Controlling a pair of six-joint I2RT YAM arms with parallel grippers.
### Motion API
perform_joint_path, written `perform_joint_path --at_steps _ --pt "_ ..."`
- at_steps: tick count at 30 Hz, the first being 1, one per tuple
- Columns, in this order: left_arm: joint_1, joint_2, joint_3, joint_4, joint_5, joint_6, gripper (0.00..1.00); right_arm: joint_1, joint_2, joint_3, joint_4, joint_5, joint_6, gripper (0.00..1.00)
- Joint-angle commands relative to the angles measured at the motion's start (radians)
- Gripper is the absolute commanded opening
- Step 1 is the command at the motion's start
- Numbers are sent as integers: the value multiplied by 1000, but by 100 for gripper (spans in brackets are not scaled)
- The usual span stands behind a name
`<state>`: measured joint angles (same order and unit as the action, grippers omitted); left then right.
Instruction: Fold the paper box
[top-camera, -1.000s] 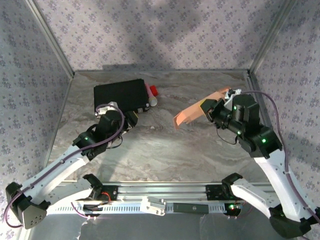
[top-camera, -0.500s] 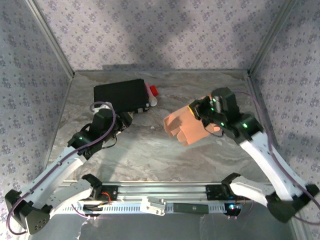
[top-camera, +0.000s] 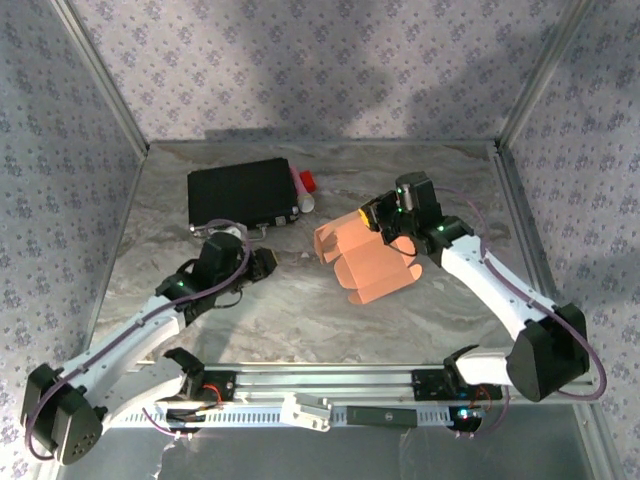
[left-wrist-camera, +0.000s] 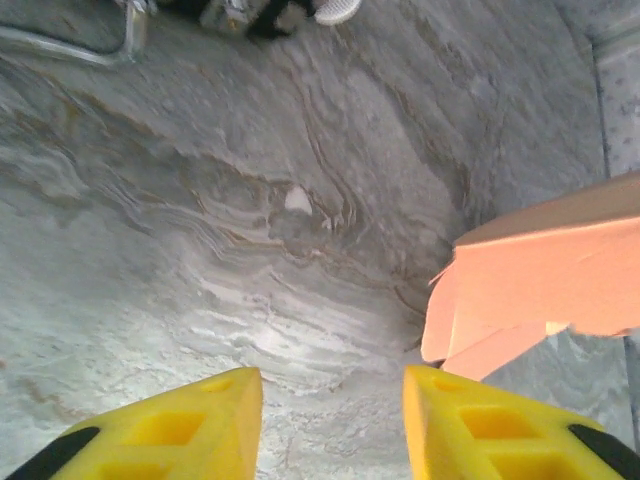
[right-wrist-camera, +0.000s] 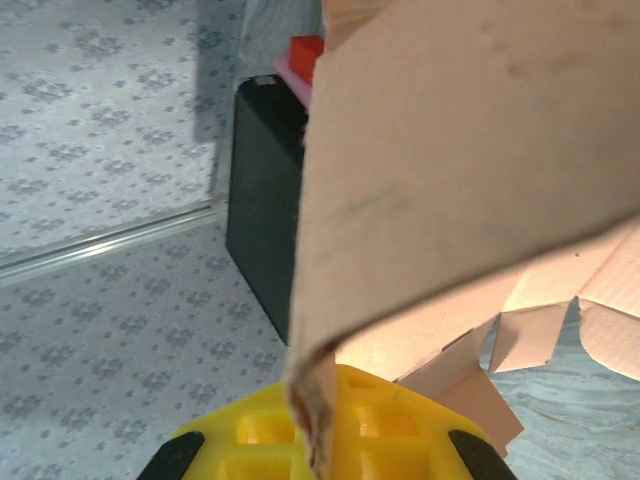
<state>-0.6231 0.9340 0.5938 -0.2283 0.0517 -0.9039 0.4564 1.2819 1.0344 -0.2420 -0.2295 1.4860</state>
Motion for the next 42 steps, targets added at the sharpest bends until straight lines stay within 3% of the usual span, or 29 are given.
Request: perform_joint_path --at_steps 1,4,7,18,25,42 --pt "1 59 -91 310 88 -70 40 2 -60 -20 46 -7 44 0" --pt "1 186 -81 408 130 -72 30 2 -99 -18 28 1 64 0" --pt "0 316 -98 576 164 -91 27 2 -126 -10 11 6 77 0" --pt "13 697 -166 1345 216 -150 32 -15 -147 -37 27 -23 140 0" --pt "2 864 -160 1613 246 -216 36 -32 -148 -57 44 -32 162 0" --pt "-88 890 -84 1635 216 -211 43 -62 -121 -97 128 -75 230 0"
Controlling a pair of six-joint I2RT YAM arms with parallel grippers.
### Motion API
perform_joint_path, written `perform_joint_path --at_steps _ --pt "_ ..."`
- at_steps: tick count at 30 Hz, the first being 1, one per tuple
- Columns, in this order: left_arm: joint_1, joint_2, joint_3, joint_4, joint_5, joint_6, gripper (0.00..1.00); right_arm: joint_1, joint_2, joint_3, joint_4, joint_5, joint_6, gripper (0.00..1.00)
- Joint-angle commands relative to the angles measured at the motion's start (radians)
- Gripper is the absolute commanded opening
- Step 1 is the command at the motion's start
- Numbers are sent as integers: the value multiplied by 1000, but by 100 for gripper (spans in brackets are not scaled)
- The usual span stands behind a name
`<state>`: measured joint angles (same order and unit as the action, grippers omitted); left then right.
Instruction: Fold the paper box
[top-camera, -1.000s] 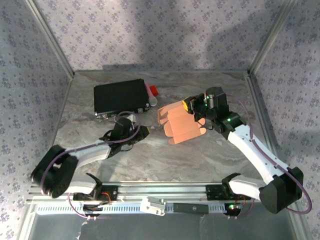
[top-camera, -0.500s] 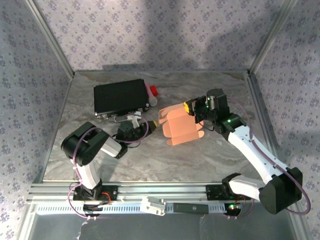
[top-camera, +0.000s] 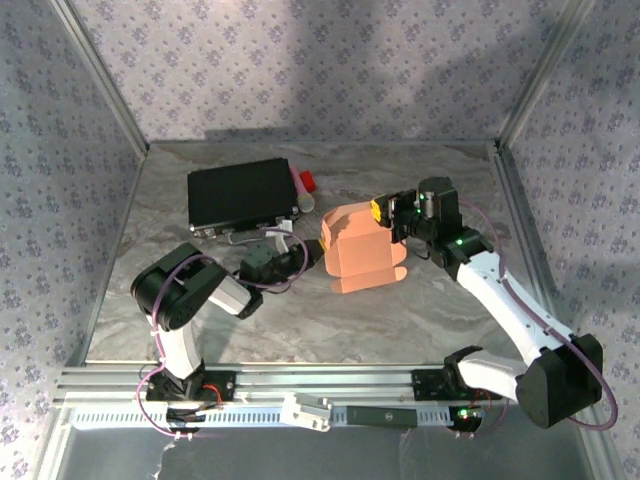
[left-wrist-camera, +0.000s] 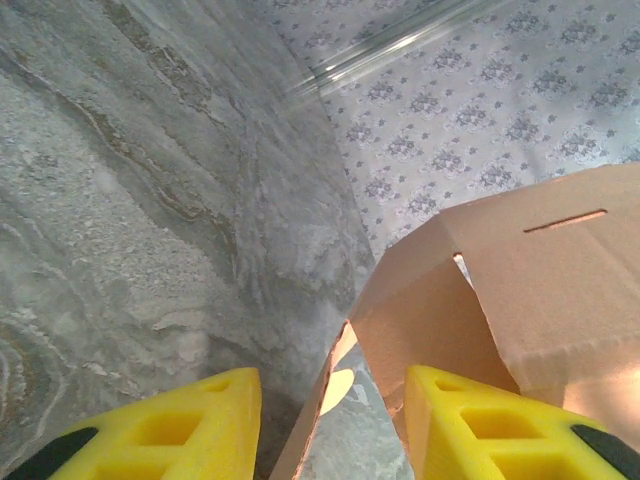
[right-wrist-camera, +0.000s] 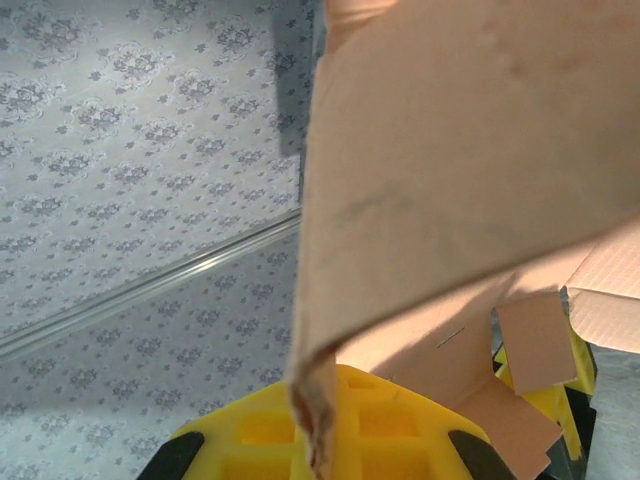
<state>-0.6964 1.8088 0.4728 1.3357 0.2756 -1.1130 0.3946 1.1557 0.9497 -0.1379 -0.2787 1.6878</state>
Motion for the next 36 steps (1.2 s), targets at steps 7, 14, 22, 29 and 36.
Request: perform_joint_path --at_steps 7,14,22,29,36 --pt "-51 47 79 73 -46 1 48 0 -5 -21 34 -22 45 0" --pt "-56 51 83 73 -77 1 49 4 -15 -37 39 -22 56 0" --pt "-52 -84 -53 -118 -185 -54 51 16 -1 -70 63 10 -18 0" --pt "-55 -452 -102 -805 -274 8 52 87 70 -129 174 70 -52 0" --pt "-39 -949 -95 -1399 -435 133 56 158 175 -135 320 84 -109 0"
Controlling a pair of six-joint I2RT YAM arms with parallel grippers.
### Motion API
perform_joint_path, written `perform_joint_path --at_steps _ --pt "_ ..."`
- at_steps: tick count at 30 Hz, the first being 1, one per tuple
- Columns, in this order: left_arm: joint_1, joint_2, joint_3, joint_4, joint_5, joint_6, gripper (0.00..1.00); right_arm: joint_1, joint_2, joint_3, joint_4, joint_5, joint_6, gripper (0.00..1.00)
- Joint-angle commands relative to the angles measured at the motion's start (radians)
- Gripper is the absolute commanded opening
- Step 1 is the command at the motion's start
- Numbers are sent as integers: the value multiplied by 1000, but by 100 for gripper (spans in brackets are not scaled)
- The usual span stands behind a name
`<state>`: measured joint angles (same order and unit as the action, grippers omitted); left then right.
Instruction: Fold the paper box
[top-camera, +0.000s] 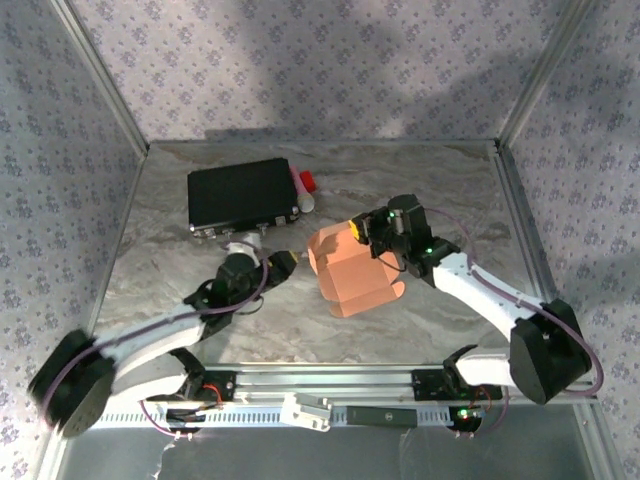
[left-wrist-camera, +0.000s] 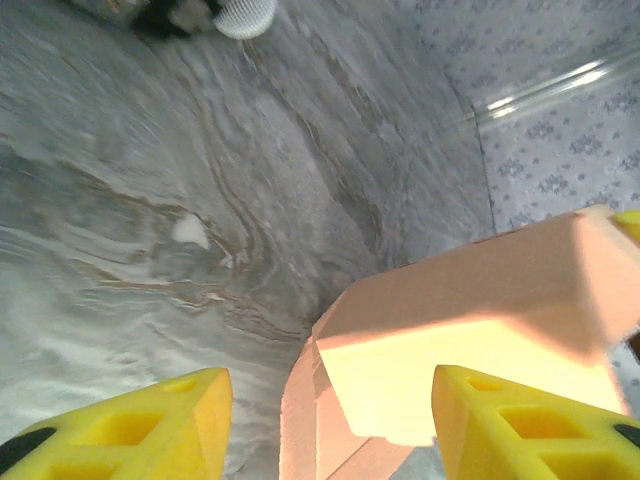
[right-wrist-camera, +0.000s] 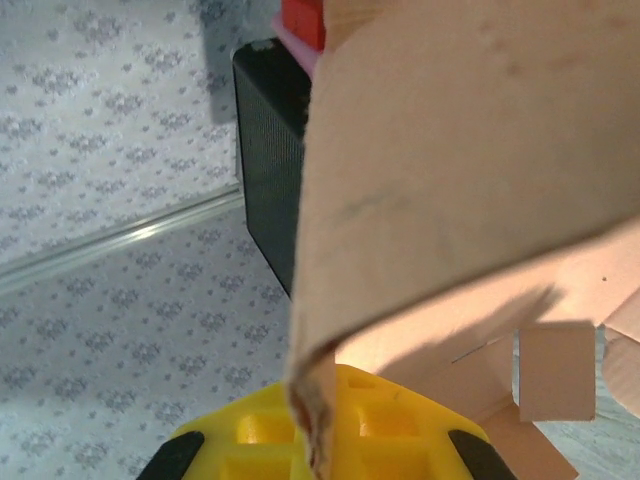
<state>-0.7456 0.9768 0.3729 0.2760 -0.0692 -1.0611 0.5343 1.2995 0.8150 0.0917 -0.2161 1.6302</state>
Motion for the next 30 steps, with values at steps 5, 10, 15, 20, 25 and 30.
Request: perform_joint_path --at_steps 5,10,15,20,25,30 --pt "74 -279 -15 -452 -37 134 55 32 107 -9 160 -20 -101 0" --pt "109 -315 -72 -435 6 133 52 28 171 -55 296 -75 -145 0" --pt "108 -308 -93 -404 14 136 51 26 188 -94 340 -103 -172 0" --pt "107 -273 -95 -369 25 145 51 10 206 -124 373 -144 -201 0" --pt "100 -228 -87 -311 52 182 50 -8 248 -151 429 -182 -219 0" --pt "70 -170 -85 -194 91 296 46 -28 282 -166 509 -233 -236 0"
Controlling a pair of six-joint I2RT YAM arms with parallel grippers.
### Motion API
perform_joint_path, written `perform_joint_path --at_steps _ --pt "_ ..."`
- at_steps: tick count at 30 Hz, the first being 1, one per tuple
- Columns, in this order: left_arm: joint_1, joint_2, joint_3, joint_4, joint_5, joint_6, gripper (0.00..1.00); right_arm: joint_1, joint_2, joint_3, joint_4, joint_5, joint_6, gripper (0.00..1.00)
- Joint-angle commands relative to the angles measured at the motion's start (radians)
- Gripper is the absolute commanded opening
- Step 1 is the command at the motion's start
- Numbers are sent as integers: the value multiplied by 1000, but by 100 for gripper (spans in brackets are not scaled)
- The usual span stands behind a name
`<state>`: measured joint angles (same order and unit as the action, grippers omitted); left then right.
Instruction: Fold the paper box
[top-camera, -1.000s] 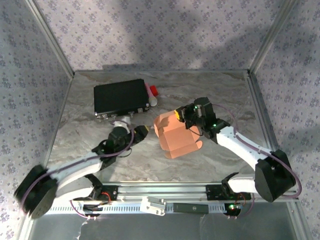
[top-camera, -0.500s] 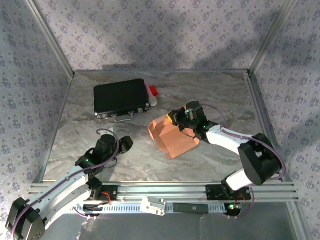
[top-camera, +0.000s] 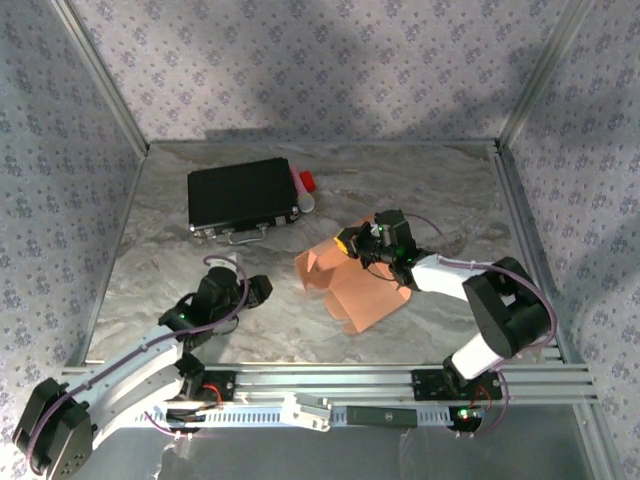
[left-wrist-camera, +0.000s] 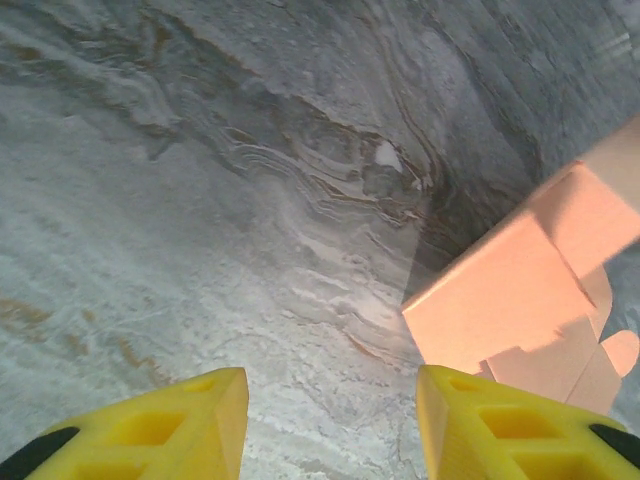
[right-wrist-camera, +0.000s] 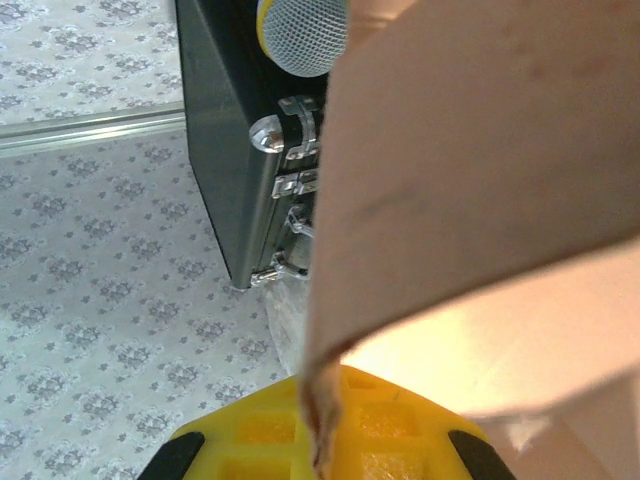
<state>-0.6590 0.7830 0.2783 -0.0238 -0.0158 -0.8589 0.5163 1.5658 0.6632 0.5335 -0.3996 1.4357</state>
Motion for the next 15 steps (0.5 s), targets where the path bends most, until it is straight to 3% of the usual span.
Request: perform_joint_path --at_steps 1,15 --pt "-22 41 13 129 41 117 45 -14 19 -17 75 -58 -52 0" --pt "-28 392 47 477 67 200 39 -65 74 -14 281 -195 -82 0"
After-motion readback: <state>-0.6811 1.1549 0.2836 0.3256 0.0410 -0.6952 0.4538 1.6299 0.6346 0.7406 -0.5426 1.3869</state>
